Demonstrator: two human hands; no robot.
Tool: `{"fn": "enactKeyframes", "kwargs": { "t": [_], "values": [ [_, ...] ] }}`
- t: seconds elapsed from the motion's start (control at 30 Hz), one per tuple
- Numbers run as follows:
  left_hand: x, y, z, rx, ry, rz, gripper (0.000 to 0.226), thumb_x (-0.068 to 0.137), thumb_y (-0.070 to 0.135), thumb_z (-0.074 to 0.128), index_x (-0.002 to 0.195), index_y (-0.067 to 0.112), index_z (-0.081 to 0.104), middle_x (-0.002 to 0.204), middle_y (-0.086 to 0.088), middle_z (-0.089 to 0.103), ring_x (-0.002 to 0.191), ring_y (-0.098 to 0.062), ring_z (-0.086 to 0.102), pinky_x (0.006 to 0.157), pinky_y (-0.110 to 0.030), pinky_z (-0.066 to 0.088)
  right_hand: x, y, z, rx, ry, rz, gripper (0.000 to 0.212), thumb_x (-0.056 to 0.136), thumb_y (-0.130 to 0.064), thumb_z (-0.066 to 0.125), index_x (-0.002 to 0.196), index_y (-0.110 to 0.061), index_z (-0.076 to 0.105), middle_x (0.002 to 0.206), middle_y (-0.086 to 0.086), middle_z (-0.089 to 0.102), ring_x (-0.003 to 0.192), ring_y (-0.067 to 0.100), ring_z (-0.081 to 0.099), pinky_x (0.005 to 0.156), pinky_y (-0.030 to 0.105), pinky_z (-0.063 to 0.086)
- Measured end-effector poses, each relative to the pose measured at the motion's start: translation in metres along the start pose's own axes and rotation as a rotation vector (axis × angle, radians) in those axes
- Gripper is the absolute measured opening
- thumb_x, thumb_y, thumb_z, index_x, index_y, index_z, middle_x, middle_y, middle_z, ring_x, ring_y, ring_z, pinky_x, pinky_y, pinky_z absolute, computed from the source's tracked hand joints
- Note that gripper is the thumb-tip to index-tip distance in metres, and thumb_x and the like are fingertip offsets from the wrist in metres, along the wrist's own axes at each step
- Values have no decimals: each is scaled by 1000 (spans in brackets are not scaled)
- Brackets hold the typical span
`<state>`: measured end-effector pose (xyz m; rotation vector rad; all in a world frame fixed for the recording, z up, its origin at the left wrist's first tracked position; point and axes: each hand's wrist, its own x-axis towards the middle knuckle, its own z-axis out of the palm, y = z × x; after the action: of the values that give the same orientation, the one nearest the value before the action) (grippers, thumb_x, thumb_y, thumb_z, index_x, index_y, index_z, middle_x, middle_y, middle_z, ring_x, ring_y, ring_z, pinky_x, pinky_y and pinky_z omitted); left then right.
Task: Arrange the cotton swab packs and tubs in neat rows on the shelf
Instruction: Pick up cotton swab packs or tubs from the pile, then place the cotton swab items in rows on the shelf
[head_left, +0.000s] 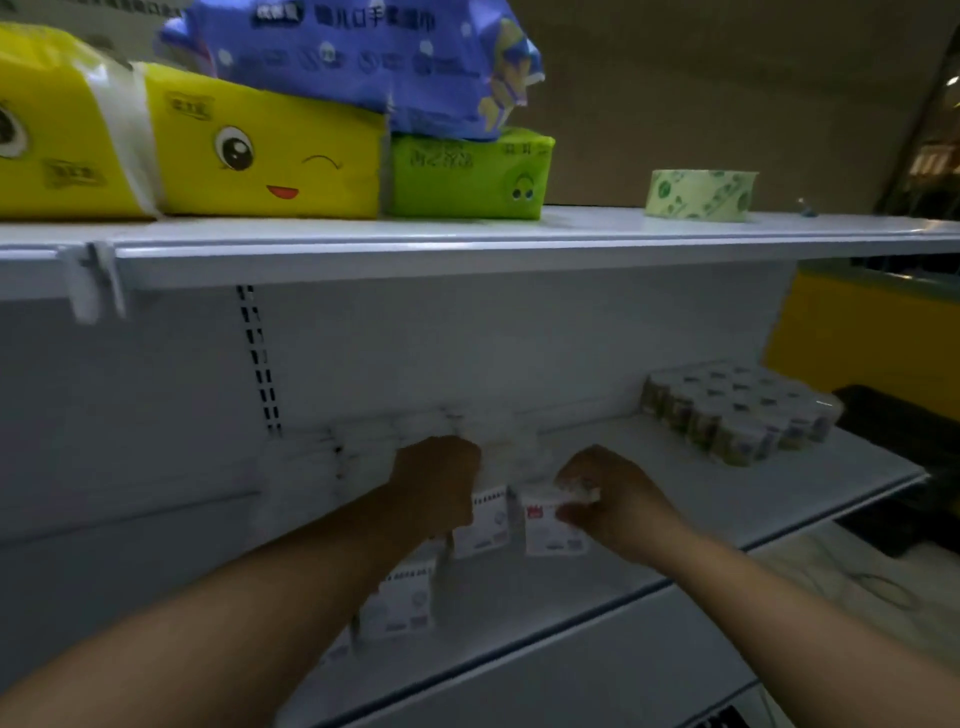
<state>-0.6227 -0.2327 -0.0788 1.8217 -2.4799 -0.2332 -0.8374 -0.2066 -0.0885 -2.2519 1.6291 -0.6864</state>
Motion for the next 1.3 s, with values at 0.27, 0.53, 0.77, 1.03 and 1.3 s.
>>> {"fn": "enactKeyframes", "kwargs": {
  "t": [0.27, 0.53, 0.77, 1.03, 1.3],
  "values": [
    [-17, 19, -3, 283, -61, -130, 33, 83, 15, 61, 114, 11, 53, 119, -7, 56, 103, -25, 56, 87, -33, 45, 31, 43, 28, -169, 62, -404, 26, 81, -37, 59, 93, -18, 71, 88, -1, 65, 83, 20, 61, 61, 21, 47],
    [-26, 35, -15, 261, -99, -269, 60, 83, 38, 64, 134, 14, 41, 133, -10, 46, 119, -28, 45, 98, -37, 38, 26, 46, 28, -220, -22, -413, 44, 81, -48, 47, 100, -15, 69, 96, 4, 62, 86, 24, 60, 67, 29, 51],
    [-84, 8, -38, 23, 192, -401, 63, 95, 46, 44, 147, 20, 23, 153, -6, 25, 142, -23, 19, 116, -39, 20, 25, -32, 10, -101, 70, -533, 57, 92, -53, 30, 108, -12, 65, 117, 10, 60, 107, 26, 52, 90, 34, 38],
    [-266, -121, -47, 127, 181, -738, 66, 96, 45, 39, 149, 14, 16, 157, -5, 15, 147, -23, 1, 119, -45, 10, 19, -232, 80, -208, -222, -686, 59, 96, -50, 34, 149, -30, 17, 158, -4, -12, 146, 17, -9, 118, 29, 2],
    [-457, -228, -35, 69, 165, -1003, 60, 95, 45, 42, 147, 22, 22, 155, 0, 19, 146, -22, 7, 118, -46, 12, -39, -404, 188, -187, -444, -865, 64, 92, -42, 46, 149, -34, 18, 160, -2, -3, 147, 16, -1, 116, 26, 9]
  ]
}}
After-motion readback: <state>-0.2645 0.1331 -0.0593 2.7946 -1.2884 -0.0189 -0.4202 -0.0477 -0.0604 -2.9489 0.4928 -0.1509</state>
